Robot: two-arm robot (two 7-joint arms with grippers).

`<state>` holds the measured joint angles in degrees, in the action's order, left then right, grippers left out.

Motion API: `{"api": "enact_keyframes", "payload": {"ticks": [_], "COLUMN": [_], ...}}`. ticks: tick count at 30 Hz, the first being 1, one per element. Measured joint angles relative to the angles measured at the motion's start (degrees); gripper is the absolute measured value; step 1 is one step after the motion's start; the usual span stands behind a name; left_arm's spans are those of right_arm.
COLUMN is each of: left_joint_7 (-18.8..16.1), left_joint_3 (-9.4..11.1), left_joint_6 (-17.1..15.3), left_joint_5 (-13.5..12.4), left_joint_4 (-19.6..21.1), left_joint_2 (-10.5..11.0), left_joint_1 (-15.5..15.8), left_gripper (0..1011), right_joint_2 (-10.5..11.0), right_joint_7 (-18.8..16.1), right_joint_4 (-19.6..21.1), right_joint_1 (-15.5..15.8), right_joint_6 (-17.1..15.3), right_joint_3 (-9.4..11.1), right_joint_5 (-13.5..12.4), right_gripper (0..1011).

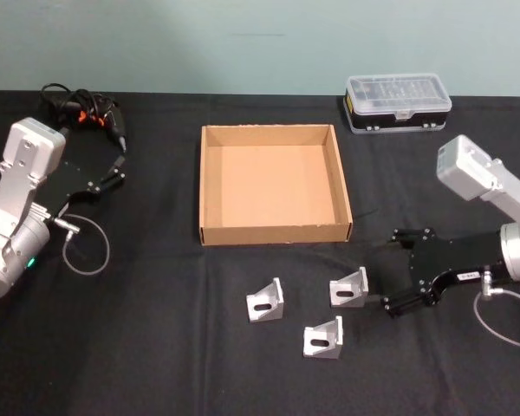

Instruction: Use one hand to pick up the angle iron from the table and place it into the box.

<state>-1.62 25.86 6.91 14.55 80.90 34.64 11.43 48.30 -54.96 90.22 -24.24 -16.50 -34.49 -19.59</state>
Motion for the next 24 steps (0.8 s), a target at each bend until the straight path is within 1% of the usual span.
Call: {"api": "enact_keyframes", "payload": {"ticks": [2,8,24], "left_joint_7": [0.00,0.00,0.00], "left_joint_3": [0.00,0.00,0.00], "left_joint_6": [0.00,0.00,0.00], "left_joint_5": [0.00,0.00,0.00], "left_joint_4": [0.00,0.00,0.00], "left_joint_2": [0.00,0.00,0.00], "left_joint_1": [0.00,0.00,0.00], "left_gripper": [1000,1000,1000], "right_joint_2": [-0.06,-0.53,-1.74], "right_joint_7": [-0.08,-0.03,0.70], "right_joint_4": [-0.34,-1.32,-3.87], "right_joint_1": [-0.65,-2.01,-3.91], "right_joint_6": [-0.01,0.12,1.86], "right_joint_3": [-1.03,-3.22,-6.04], "right_joint_5": [0.79,2.33,2.32], "right_gripper": [1003,1003,1003]}}
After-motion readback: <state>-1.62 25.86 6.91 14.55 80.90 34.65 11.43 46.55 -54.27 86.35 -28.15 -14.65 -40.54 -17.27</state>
